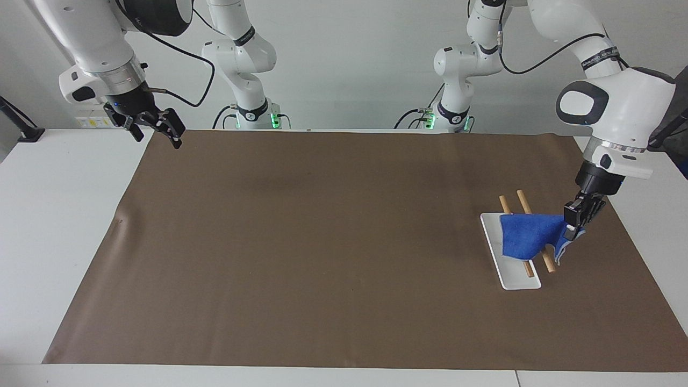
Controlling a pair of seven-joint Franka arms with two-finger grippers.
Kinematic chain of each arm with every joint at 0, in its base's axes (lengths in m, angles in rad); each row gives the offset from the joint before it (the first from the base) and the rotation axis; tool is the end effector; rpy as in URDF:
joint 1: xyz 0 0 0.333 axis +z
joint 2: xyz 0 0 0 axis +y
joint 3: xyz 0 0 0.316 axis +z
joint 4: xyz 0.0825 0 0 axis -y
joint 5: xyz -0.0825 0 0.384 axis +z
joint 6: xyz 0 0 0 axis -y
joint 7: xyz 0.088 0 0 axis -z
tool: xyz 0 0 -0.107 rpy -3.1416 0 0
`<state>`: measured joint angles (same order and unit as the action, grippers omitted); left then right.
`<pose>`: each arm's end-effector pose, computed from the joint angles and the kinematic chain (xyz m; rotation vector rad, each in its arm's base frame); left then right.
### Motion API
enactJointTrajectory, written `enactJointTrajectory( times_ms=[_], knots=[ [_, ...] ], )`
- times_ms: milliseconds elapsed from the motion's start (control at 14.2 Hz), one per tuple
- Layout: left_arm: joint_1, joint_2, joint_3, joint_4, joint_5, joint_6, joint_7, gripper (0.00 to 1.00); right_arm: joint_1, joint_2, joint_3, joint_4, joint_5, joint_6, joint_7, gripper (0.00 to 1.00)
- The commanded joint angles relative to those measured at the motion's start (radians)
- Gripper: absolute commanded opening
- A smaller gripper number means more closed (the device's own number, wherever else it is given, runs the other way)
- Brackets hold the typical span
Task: Right arm passes towel to left arm to hang
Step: 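Drape the towel over the wooden dowels with the left gripper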
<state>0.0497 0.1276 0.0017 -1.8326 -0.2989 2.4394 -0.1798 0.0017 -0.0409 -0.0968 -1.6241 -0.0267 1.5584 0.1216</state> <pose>0.6353 0.0321 0.5122 2.7352 0.5730 0.6561 0.5371 -0.0552 0.6206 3.1000 -0.3370 -0.0385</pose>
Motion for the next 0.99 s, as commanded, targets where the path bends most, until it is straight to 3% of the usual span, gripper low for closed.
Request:
enactJointTrajectory(
  times_ms=[0, 918],
  knots=[
    [0.015, 0.026, -0.003, 0.035, 0.017, -0.019, 0.009, 0.00, 0.004, -0.023, -0.011, -0.026, 0.018, -0.001, -0.026, 1.00],
    [0.018, -0.005, 0.003, -0.094, 0.015, 0.007, 0.115, 0.00, 0.004, -0.024, -0.009, -0.026, 0.018, -0.011, -0.028, 1.00]
  ],
)
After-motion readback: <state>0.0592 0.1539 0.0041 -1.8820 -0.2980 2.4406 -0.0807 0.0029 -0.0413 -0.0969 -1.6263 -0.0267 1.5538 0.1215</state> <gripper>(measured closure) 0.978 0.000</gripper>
